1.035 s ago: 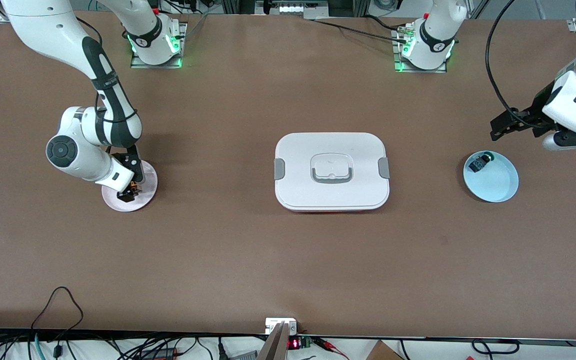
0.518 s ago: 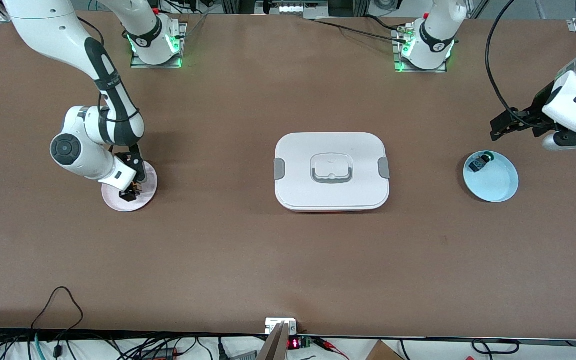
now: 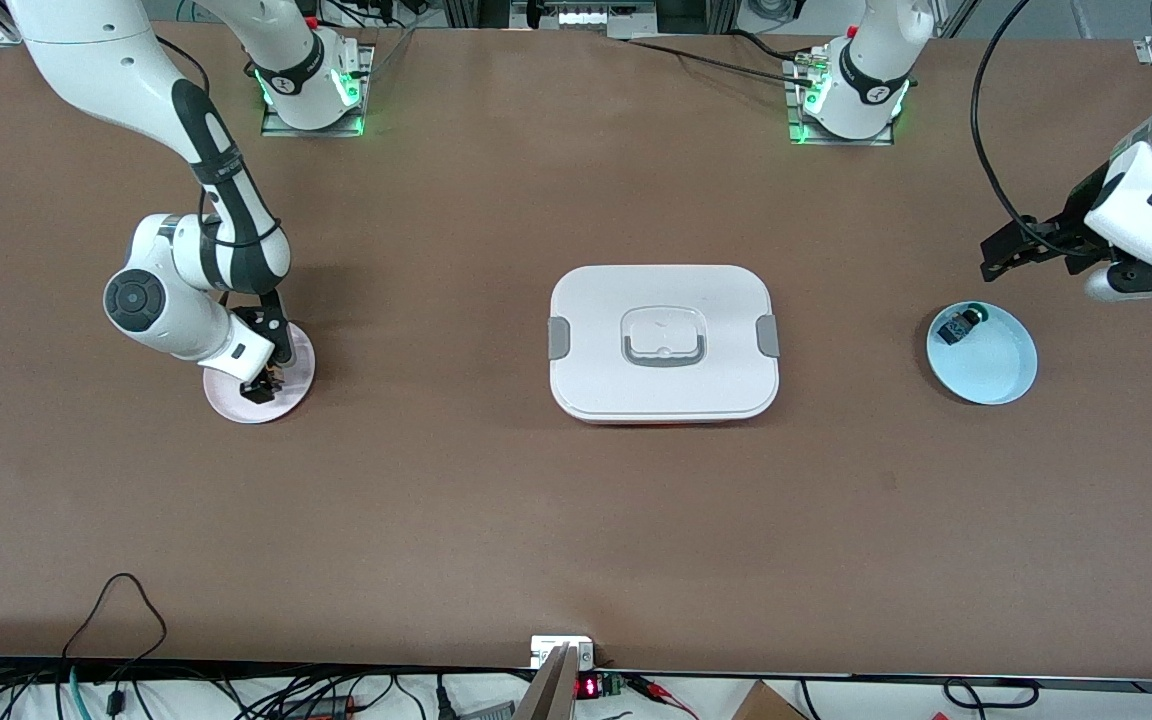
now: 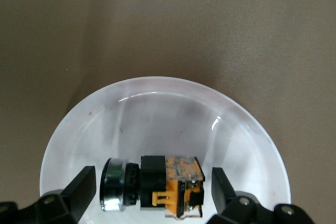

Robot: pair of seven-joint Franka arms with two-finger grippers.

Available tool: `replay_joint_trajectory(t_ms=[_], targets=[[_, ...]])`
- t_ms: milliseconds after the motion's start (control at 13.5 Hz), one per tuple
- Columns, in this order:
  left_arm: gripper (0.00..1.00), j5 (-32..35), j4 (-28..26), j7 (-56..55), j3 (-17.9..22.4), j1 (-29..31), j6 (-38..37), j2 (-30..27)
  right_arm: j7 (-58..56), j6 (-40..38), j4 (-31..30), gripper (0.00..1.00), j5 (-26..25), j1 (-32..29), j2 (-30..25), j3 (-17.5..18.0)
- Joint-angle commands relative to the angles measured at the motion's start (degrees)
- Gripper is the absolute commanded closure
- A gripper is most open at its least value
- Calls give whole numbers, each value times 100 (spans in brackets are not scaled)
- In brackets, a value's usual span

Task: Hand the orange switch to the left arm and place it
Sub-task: 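Close the right gripper on the orange switch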

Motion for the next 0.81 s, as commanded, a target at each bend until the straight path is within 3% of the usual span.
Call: replay_joint_trajectory(t_ms=[0, 518, 739], targets=[[0, -13, 101, -17, 1, -25, -122, -15, -166, 156, -77, 12, 99, -100, 10, 72], [0, -13, 101, -17, 1, -25, -122, -15, -228, 156, -68, 58, 90, -162, -25, 195], [0, -13, 101, -17, 1, -25, -122, -15, -298, 103, -24, 73, 90, -171, -77, 283]])
